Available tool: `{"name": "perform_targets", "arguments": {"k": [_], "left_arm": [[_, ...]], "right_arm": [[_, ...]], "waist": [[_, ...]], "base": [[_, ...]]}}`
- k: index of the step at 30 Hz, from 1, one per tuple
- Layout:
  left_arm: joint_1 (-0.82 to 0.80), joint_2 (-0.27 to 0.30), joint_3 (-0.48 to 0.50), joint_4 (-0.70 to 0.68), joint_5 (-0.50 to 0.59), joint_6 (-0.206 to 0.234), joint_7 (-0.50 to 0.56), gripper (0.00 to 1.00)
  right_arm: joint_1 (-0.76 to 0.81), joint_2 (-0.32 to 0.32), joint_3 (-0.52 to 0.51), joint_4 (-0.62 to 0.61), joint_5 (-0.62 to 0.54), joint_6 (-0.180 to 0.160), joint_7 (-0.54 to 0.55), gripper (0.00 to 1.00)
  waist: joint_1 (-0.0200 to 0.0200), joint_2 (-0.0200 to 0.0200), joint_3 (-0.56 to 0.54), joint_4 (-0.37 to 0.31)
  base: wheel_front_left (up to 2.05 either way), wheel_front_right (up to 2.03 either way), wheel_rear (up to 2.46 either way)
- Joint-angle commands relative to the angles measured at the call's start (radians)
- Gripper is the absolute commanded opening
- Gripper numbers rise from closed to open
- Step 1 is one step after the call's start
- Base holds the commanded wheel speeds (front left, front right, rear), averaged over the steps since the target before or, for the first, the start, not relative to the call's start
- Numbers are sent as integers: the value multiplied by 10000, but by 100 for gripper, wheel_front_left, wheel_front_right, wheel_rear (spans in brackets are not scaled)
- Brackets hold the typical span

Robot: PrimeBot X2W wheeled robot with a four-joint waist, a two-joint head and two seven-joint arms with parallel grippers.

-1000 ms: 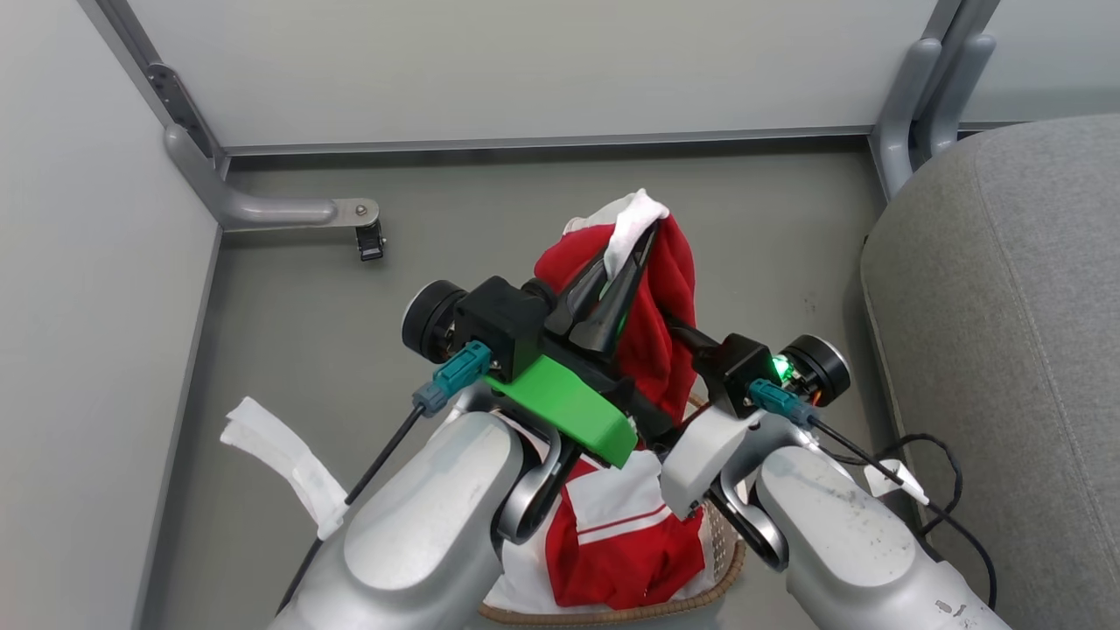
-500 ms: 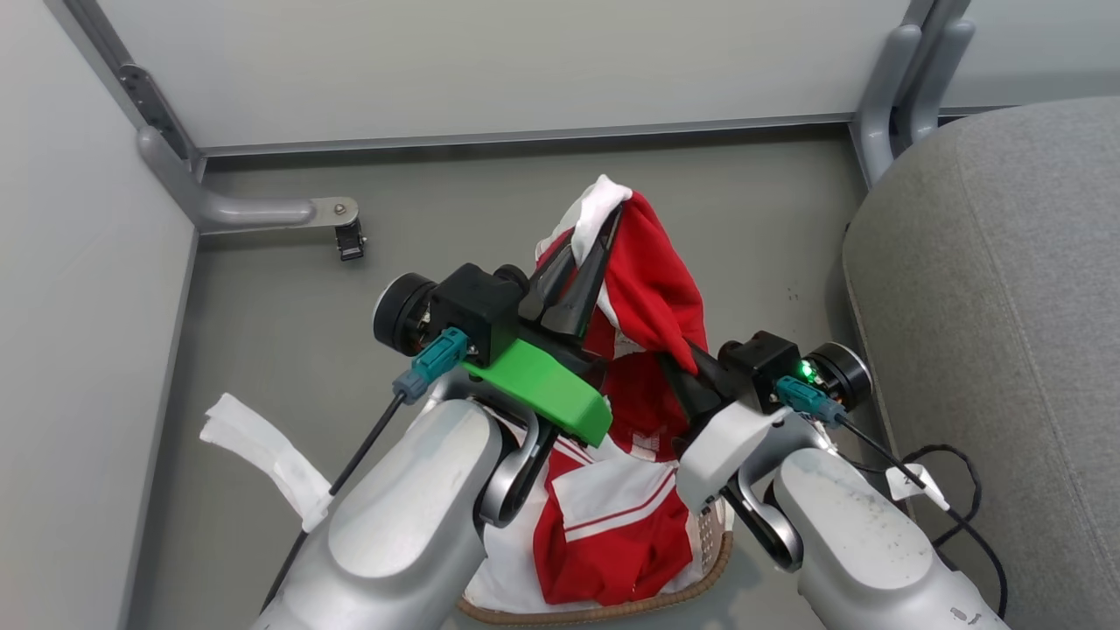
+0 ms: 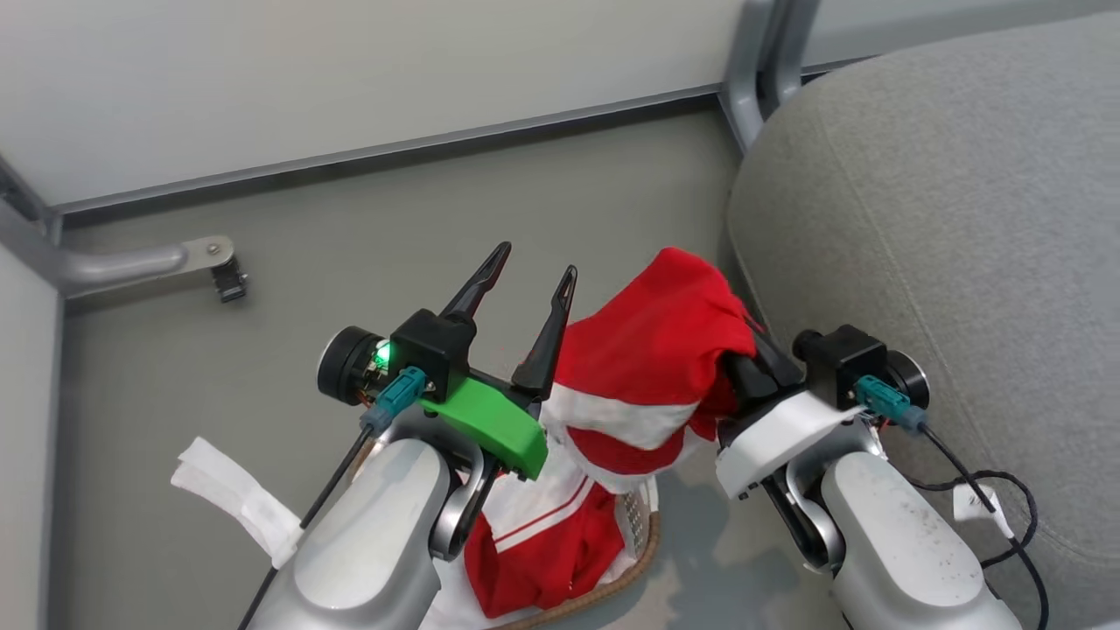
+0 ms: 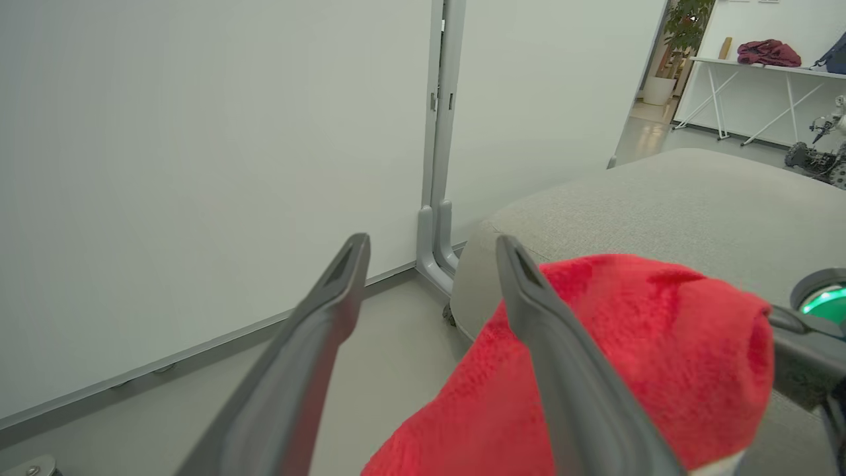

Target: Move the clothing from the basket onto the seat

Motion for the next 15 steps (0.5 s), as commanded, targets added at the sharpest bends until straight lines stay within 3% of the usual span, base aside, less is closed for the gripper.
{"name": "perform_targets", "arguments": {"k": [1,10,15], "left_arm": [[202,104,80,46,173,-70,6,100],[1015,98,531,-404,977,-397,6,100],[1401,-44,657,-573,1147,-547,6,100]], "right_arm": [[207,-36,-124,-117,67,-10,-24,0],[856,-33,-930,-358,12,-10,-22,0],[1254,-32,-1375,-461,-263,-10,-23,0]], "waist": [[0,0,204,-1176],[0,0,184,-3205],[0,0,158,-3965]], "base": [[0,0,0],[0,0,0],[0,0,0]]}}
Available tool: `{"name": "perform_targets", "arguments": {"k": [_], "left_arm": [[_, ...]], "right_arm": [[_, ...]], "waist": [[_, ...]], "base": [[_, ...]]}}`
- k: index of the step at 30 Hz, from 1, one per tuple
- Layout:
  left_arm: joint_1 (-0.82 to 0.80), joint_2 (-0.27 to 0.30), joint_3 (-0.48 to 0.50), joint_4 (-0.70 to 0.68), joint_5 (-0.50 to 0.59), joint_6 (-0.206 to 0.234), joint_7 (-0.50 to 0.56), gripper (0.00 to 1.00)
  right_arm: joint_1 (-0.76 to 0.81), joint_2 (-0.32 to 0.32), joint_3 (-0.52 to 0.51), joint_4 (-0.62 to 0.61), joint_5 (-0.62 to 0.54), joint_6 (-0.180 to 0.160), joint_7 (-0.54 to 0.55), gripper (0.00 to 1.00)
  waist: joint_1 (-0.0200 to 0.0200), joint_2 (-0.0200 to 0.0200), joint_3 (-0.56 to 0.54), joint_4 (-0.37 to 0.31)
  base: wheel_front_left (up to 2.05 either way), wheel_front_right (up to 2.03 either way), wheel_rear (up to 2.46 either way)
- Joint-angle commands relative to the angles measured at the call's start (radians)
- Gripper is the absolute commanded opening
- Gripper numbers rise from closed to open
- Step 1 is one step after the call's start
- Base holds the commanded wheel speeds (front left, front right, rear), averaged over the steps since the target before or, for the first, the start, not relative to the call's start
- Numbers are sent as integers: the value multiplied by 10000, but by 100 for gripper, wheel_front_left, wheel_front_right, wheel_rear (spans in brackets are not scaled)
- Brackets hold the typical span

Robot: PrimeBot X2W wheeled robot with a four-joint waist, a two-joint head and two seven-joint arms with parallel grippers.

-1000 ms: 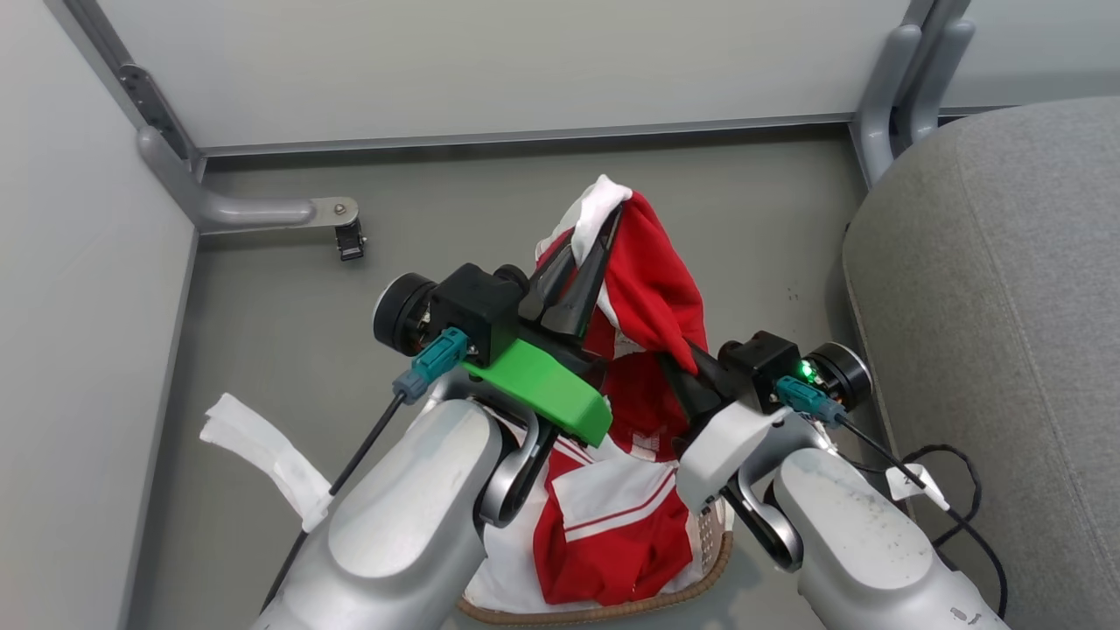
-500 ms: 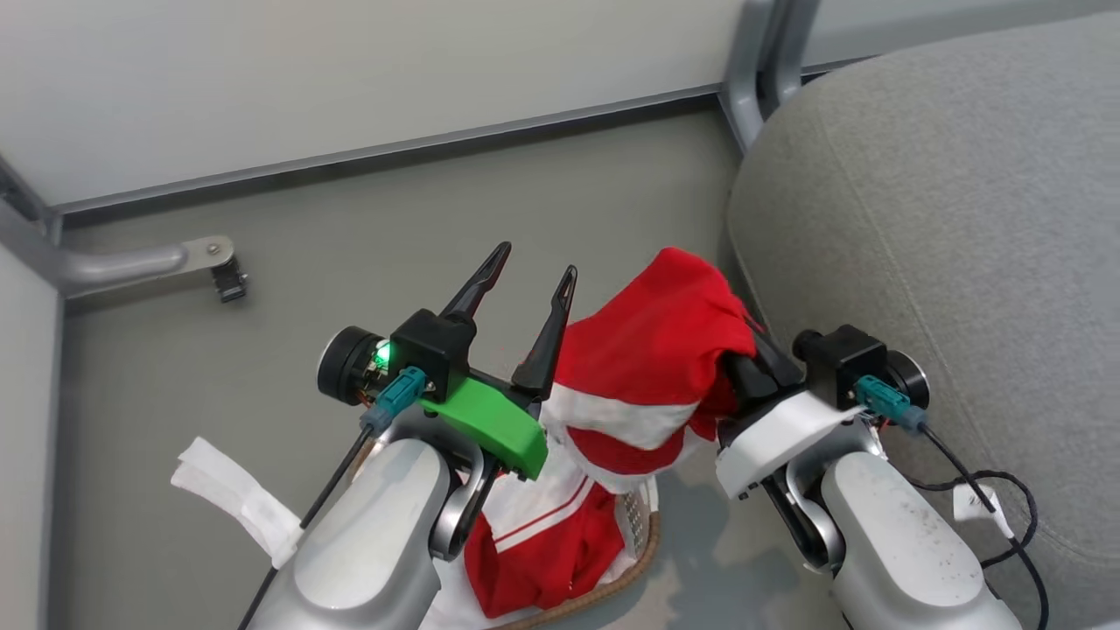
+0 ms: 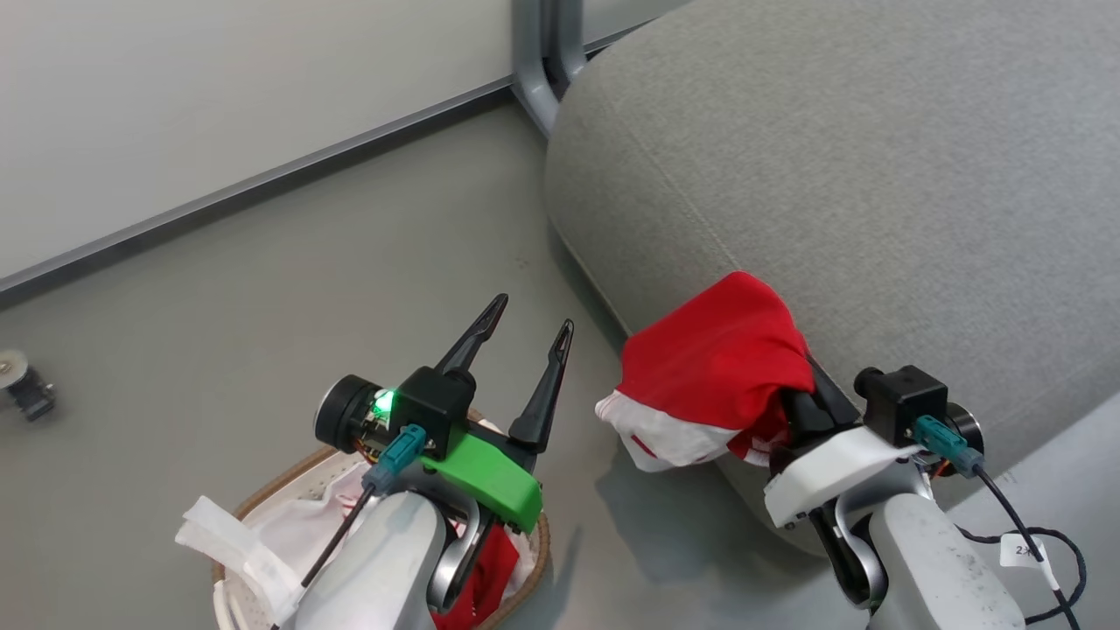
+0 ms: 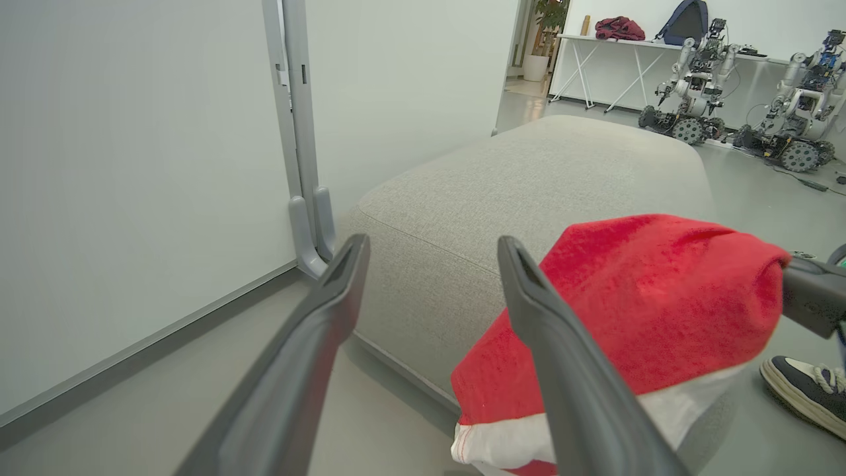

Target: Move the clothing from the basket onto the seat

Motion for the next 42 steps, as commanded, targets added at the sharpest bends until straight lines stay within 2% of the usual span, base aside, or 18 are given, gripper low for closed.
{"name": "perform_targets", "arguments": {"k": [1,8,14,17,20,27,36,42], "left_arm": [[135,-47,-28,-40,59,-86,8,100],[49,-146,-261,25,251,-271,8,100],[260,-64,-167,103,421,-331,8,100],[365,100,-8,51,524,-346,8,100],[329,369,-1,-7,612,-352,7,100],[-100,1052,-195,-222,627,-362,8,100],[-630,1646,-368,-536,355,-361,7,100],[-839,1824,-453,-652,276,-362,7,100]], "right_arm": [[202,-30,-239,-130,-205,-10,-23,0],[498,-21,-999,-444,-800,-10,-23,0],[-452,-113,-1121,-274,-1547,-10,-23,0],[-1372,-478,-1170,-18,-1786,-10,-23,0],[-2827,-1147,-1562,374,-1981,-12,-22,0],[-5633,-2408,-2306,2029,-2687,-12,-23,0],[-8048,-3240,-4444,3585,-3874,-12,-22,0],[-7946,-2925,-6111,4379,-4764,-12,-22,0]], "waist": [[0,0,55,-1084],[0,0,304,-1170],[0,0,691,-1176],[0,0,1029,-1105],[0,0,1617,-701],[0,0,2958,9],[0,0,4346,907],[0,0,4823,1275]], "base": [[0,0,0],[0,0,0],[0,0,0],[0,0,0],[0,0,0],[0,0,0],[0,0,0],[0,0,0]]}}
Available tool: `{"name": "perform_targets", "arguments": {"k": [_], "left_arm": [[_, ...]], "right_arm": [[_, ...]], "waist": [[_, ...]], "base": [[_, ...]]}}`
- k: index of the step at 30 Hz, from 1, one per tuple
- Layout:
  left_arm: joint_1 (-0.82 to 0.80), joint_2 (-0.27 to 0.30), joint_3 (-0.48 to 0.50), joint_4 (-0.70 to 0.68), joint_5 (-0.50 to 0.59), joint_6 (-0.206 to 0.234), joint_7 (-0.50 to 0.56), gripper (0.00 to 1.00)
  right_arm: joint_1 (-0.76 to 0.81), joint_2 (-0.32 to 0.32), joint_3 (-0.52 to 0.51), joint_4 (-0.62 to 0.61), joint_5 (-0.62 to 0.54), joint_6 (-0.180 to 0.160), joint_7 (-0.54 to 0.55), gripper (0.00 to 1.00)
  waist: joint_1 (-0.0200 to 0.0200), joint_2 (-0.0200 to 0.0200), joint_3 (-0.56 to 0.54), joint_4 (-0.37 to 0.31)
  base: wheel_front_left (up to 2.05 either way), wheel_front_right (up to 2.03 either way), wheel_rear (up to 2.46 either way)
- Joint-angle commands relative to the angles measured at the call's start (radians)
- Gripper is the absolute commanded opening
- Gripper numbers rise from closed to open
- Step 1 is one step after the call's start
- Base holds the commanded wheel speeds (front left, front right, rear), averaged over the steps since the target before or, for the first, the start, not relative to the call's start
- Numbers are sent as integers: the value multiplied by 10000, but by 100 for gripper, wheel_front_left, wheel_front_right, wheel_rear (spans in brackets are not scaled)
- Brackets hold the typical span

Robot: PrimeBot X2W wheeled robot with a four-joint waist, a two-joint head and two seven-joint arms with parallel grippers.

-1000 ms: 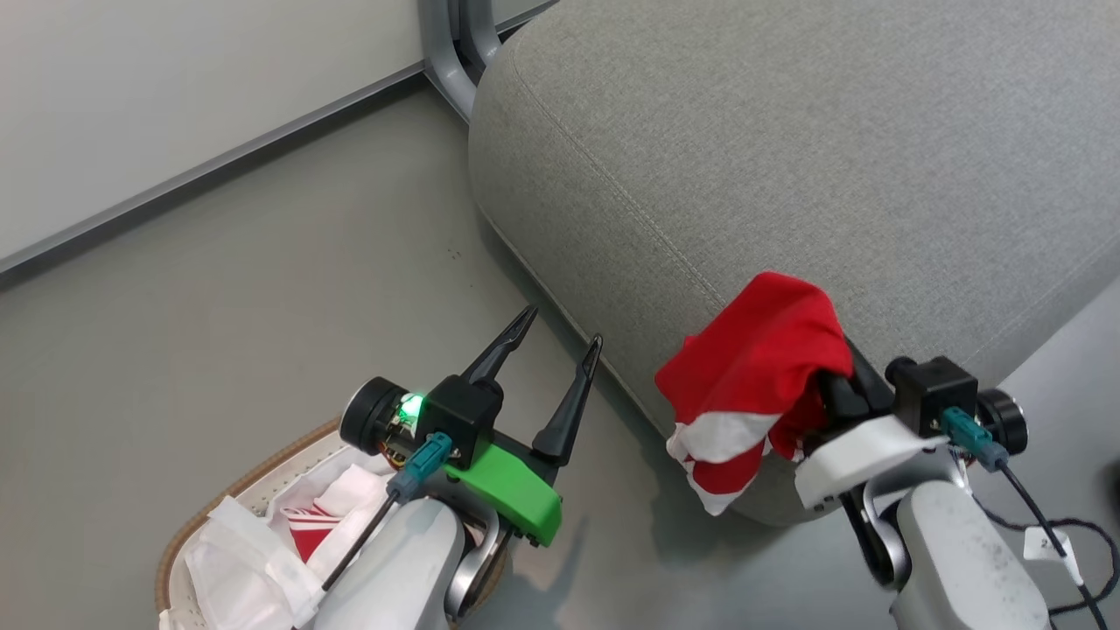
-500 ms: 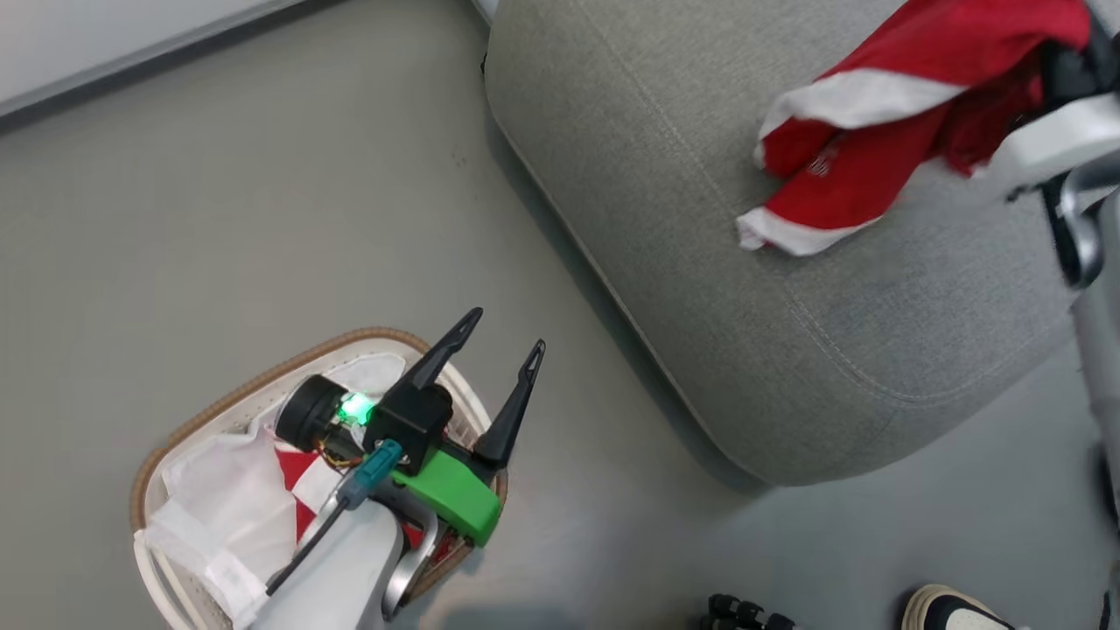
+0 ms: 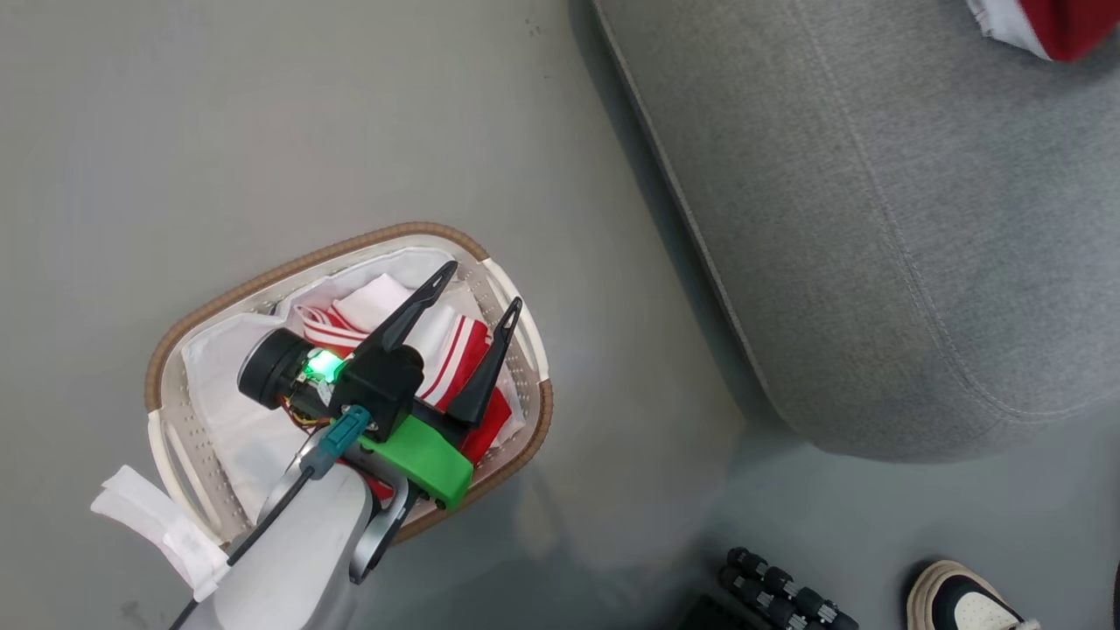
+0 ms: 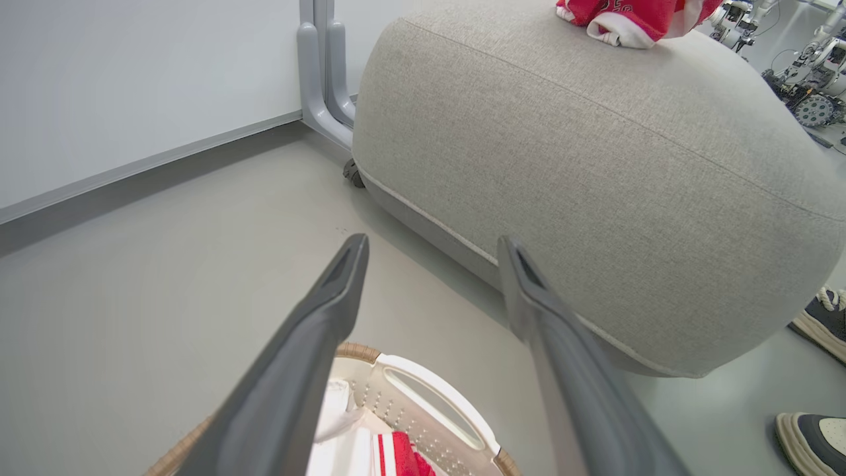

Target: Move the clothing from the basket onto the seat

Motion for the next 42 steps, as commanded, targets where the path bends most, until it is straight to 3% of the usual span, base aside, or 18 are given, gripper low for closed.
{"name": "perform_targets", "arguments": {"k": [1,5,7,8,16,21,33,42], "left_arm": [[-214,103,8,-36,-47,-26,5,100],[-242,104,-50,5,-100,-27,5,100],[-223,95,-84,25,-95,-27,5,100],[-226,108,-89,44,-111,-27,5,100],[53,56,151,317,124,-27,5,100],[351,-105,439,520,211,-4,5,100],[1405,-667,1978,740,461,371,5,100],[1735,-1114,3469,986,758,490,5,100]], "right_arm": [[333,233,-289,136,-155,-14,-20,0],[1053,830,-1056,340,-556,-14,-20,1],[1529,1182,-1301,406,-666,-14,-20,49],[1712,1307,-1371,385,-712,-14,-20,100],[3373,2180,-1753,-157,-271,-14,-21,100],[4475,2437,-1204,-581,232,-14,-20,100],[6164,2885,1443,-2321,2152,-14,-20,100],[6298,2956,2950,-2645,2949,-14,-20,100]], "waist": [[-1,0,622,627],[-1,0,622,708],[-1,0,545,751],[-1,0,510,762],[-1,0,-210,798],[-1,0,-833,822],[-1,0,-2210,1322],[-1,0,-2874,2383]], "base": [[0,0,0],[0,0,0],[0,0,0],[0,0,0],[0,0,0],[0,0,0],[0,0,0],[0,0,0]]}}
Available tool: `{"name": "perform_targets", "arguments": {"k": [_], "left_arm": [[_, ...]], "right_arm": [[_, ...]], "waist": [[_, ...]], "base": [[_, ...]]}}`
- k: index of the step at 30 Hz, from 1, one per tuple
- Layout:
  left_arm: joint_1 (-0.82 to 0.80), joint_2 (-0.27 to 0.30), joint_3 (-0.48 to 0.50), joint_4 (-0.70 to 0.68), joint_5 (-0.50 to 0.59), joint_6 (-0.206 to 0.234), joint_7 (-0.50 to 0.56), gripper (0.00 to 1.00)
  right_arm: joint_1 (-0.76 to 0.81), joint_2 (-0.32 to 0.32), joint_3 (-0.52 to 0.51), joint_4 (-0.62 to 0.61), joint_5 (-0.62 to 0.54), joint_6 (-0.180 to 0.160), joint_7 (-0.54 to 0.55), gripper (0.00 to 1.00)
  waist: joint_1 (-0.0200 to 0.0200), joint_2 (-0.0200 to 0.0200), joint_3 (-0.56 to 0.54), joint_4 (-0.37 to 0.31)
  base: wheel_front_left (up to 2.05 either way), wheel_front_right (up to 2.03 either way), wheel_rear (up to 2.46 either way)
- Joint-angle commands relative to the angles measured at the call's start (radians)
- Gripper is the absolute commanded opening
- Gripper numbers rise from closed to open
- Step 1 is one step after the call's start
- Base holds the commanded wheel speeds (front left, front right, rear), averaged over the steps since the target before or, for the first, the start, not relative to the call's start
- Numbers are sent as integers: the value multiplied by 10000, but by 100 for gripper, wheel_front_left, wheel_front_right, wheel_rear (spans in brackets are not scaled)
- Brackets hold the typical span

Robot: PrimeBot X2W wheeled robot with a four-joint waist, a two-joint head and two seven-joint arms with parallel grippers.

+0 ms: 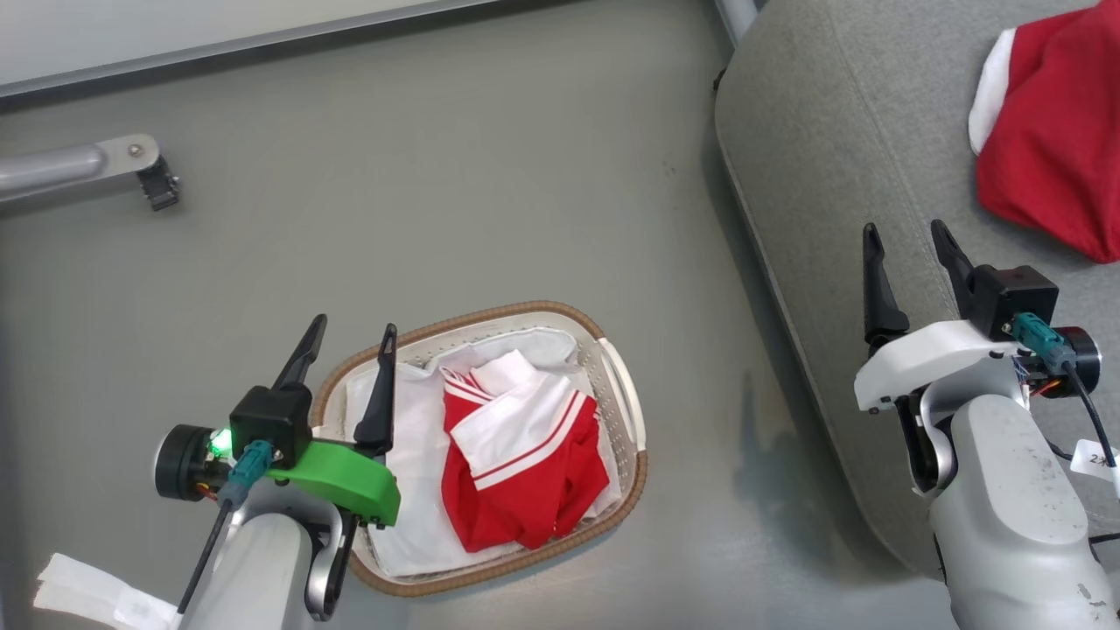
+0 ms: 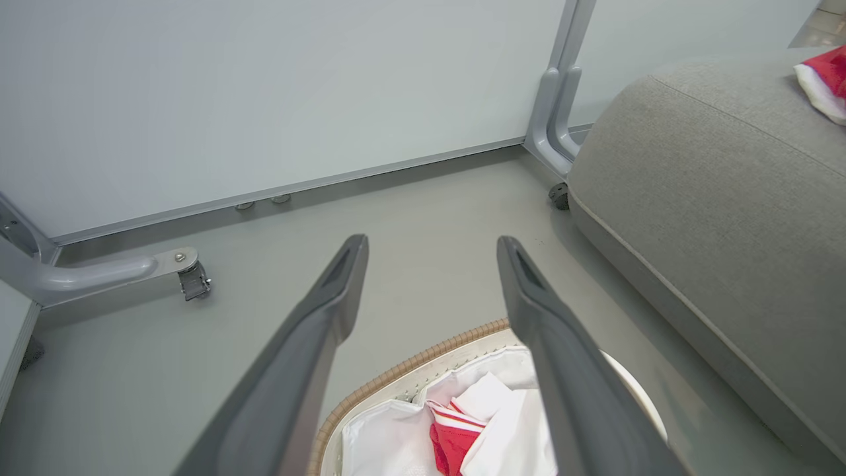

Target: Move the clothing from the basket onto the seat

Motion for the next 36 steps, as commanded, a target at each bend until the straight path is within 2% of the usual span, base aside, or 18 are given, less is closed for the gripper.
{"name": "perform_targets", "arguments": {"k": [1,10,19,36], "left_arm": [[190,-73,242,34,138,33,7,100],[431,-417,1769,193,416,72,5,100],[862,-636,2727,227,842,-30,5,100],[2108,-898,3209,10,801,-26,7,100]], "right_arm": [[183,-51,119,-20,209,-14,-20,100],[322,-51,1086,10,1084,-14,-20,100],[1111,-44,1319,-319,1615,-14,-20,100],[2667,-42,1352,-273,1599,-14,-20,100]], "waist": [[0,0,-470,639],[0,0,-949,1359],[0,0,-1521,1520],[0,0,-2531,1484]], "base": [[0,0,0],[0,0,0],[0,0,0],[0,0,0]]}}
